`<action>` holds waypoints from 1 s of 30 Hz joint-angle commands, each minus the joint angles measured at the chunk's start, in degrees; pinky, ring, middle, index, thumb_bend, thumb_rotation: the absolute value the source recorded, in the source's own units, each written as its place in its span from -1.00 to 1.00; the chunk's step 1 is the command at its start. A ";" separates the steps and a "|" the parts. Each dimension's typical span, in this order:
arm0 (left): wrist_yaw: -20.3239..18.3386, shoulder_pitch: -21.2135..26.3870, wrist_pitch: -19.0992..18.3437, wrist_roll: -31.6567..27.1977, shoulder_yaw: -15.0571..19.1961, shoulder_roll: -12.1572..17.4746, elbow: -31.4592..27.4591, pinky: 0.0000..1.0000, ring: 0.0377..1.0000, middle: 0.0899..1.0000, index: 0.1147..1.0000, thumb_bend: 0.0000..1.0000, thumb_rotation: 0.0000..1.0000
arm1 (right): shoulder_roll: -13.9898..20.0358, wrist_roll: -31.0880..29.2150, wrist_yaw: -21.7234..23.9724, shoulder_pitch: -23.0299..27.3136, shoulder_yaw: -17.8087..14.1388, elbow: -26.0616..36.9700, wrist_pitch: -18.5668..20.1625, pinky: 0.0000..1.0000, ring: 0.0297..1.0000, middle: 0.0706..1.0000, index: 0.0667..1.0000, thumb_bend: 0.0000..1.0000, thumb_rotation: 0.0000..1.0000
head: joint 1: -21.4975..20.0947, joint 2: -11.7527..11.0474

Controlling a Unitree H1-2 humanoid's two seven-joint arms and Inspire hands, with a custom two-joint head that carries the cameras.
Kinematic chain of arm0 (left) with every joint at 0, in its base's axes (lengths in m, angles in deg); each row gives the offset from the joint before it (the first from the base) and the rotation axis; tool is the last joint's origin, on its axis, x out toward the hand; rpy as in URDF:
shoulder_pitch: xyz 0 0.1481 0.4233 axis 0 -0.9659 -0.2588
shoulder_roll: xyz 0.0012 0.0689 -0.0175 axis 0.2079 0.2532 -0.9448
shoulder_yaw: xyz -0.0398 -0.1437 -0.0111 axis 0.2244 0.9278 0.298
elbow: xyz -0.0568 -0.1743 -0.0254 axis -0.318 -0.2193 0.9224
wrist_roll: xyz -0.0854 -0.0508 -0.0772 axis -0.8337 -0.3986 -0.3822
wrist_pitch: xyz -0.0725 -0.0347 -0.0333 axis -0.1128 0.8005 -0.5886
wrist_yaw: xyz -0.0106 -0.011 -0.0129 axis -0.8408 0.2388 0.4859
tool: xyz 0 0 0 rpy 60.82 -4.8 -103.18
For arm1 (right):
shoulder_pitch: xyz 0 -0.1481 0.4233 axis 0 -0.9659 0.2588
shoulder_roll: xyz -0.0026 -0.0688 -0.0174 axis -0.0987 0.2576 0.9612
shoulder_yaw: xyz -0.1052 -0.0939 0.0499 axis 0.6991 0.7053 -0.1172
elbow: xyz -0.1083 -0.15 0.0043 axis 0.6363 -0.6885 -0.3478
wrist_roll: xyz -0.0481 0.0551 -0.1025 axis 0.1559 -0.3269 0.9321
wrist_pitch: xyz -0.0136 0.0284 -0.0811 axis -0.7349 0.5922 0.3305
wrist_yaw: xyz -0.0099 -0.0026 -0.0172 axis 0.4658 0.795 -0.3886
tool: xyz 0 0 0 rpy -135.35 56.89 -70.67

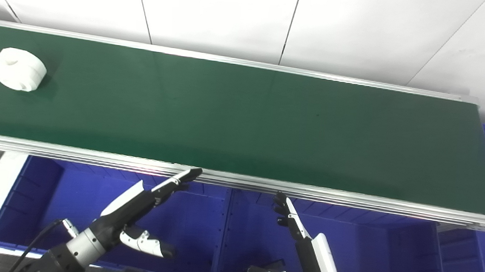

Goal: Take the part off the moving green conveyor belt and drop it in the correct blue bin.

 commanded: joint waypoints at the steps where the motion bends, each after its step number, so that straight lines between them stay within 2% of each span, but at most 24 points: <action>1: 0.59 -0.80 0.31 1.67 0.04 -0.14 -1.91 0.89 1.00 1.00 1.00 0.80 0.30 | -0.03 -0.51 -0.07 -0.13 -0.03 1.34 -1.95 0.60 0.76 0.86 0.97 0.84 0.46 | 0.09 0.05; 2: 1.15 -1.22 0.79 2.82 0.17 -0.54 -2.28 0.89 1.00 1.00 1.00 0.79 0.31 | -0.06 -0.65 -0.20 -0.08 0.00 1.11 -2.33 0.60 0.77 0.86 0.97 0.84 0.47 | 0.54 -0.16; 5: 2.75 -2.45 1.35 5.89 0.47 -1.78 -3.46 0.90 1.00 1.00 1.00 0.65 0.52 | -0.06 -0.57 -0.49 -0.10 0.04 0.91 -2.85 0.59 0.76 0.86 0.97 0.85 0.52 | 1.46 -0.58; 7: 3.32 -3.17 1.25 5.45 0.66 -2.37 -3.90 0.92 1.00 1.00 1.00 0.65 0.52 | -0.07 -0.75 -0.49 -0.04 0.13 0.79 -3.14 0.61 0.77 0.86 0.97 0.86 0.53 | 1.74 -0.61; 10: 4.87 -3.64 2.81 4.91 0.50 -3.25 -4.05 0.93 1.00 1.00 1.00 0.70 0.40 | -0.20 -0.70 -0.83 0.15 0.30 0.53 -3.93 0.63 0.79 0.87 0.96 0.86 0.54 | 1.75 -0.75; 11: 6.07 -3.49 3.26 6.04 0.07 -3.48 -4.07 0.91 0.98 0.99 0.99 0.69 0.28 | -0.29 -0.48 -1.16 0.26 0.33 0.24 -4.48 0.63 0.79 0.87 0.96 0.86 0.55 | 1.83 -1.02; 13: 8.08 -3.10 3.49 7.80 -0.81 -3.60 -3.92 0.90 0.96 0.99 0.97 0.68 0.18 | -0.44 -0.15 -1.49 0.45 0.26 -0.20 -5.00 0.63 0.79 0.86 0.96 0.86 0.55 | 1.93 -1.40; 14: 9.02 -2.91 3.50 8.42 -1.31 -3.49 -3.79 0.84 0.91 0.96 0.93 0.67 0.06 | -0.48 -0.02 -1.56 0.52 0.20 -0.36 -5.07 0.62 0.78 0.86 0.96 0.87 0.57 | 1.93 -1.40; 16: 10.41 -2.27 3.50 8.46 -2.40 -3.29 -2.96 0.80 0.88 0.95 0.90 0.67 -0.02 | -0.42 -0.13 -1.39 0.67 0.06 -0.56 -4.94 0.62 0.77 0.86 0.96 0.88 0.57 | 2.09 -1.79; 18: 11.27 -1.56 3.50 7.79 -3.34 -3.02 -1.99 0.68 0.83 0.93 0.88 0.64 -0.11 | -0.36 -0.27 -1.21 0.82 -0.05 -0.74 -4.82 0.63 0.78 0.86 0.95 0.88 0.56 | 2.27 -2.11; 22: 10.20 -0.49 3.49 4.85 -3.75 -3.07 0.24 0.75 0.92 0.98 0.88 0.63 -0.15 | 0.04 0.01 -1.23 1.11 -0.21 -1.52 -5.11 0.64 0.79 0.87 0.96 0.87 0.55 | 2.63 -2.97; 30: 9.60 0.15 3.49 3.38 -4.15 -3.68 1.47 0.84 0.99 1.00 0.92 0.64 -0.16 | 0.46 -0.50 -0.73 1.17 -0.33 -2.03 -4.77 0.62 0.79 0.88 0.98 0.86 0.51 | 2.58 -4.14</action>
